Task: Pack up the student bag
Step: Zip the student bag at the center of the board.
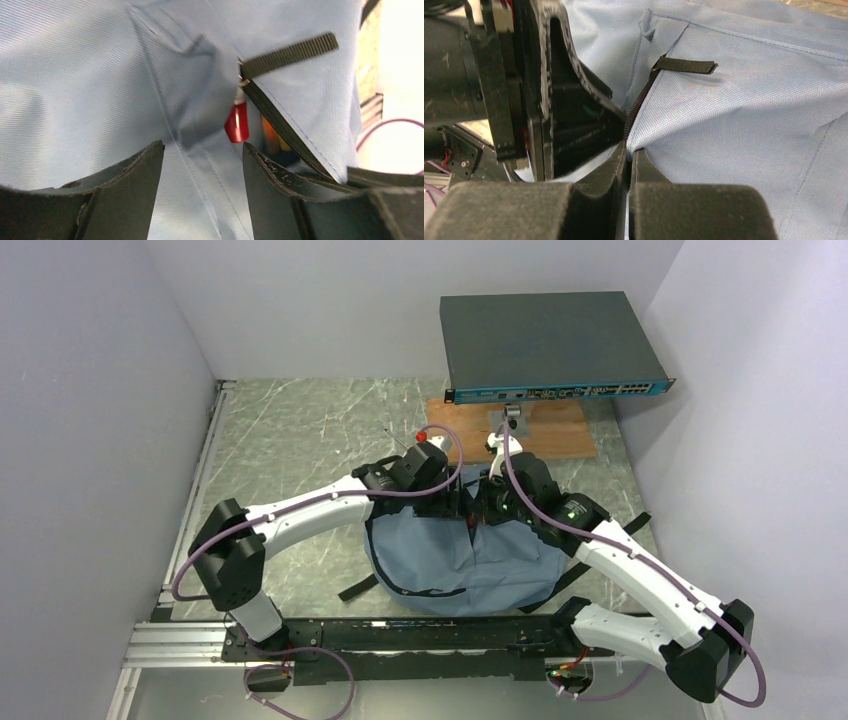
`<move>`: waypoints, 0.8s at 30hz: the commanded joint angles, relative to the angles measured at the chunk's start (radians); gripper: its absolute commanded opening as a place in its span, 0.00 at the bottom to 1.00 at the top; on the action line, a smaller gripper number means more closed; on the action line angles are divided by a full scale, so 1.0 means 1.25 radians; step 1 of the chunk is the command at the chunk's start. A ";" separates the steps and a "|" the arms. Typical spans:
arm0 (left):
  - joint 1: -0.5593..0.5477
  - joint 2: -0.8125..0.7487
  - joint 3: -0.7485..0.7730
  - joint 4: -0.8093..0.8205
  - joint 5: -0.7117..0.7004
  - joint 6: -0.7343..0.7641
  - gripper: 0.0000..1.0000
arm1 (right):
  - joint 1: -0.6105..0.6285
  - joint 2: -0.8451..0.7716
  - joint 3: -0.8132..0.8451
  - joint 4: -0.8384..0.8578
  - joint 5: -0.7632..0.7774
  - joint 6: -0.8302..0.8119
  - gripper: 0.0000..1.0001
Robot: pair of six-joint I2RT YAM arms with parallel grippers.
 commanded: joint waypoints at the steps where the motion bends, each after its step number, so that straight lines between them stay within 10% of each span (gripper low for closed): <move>1: 0.011 0.004 0.041 -0.009 -0.113 -0.005 0.65 | 0.011 -0.040 0.007 0.109 -0.047 -0.001 0.00; 8: 0.049 0.055 0.040 0.099 -0.029 0.012 0.62 | 0.011 -0.044 -0.007 0.117 -0.052 -0.004 0.00; 18: 0.035 0.018 -0.062 0.247 0.002 0.018 0.89 | 0.012 -0.044 -0.009 0.120 -0.060 0.008 0.00; 24: 0.072 0.086 0.022 0.151 -0.018 0.027 0.50 | 0.012 -0.039 -0.024 0.122 -0.071 0.016 0.00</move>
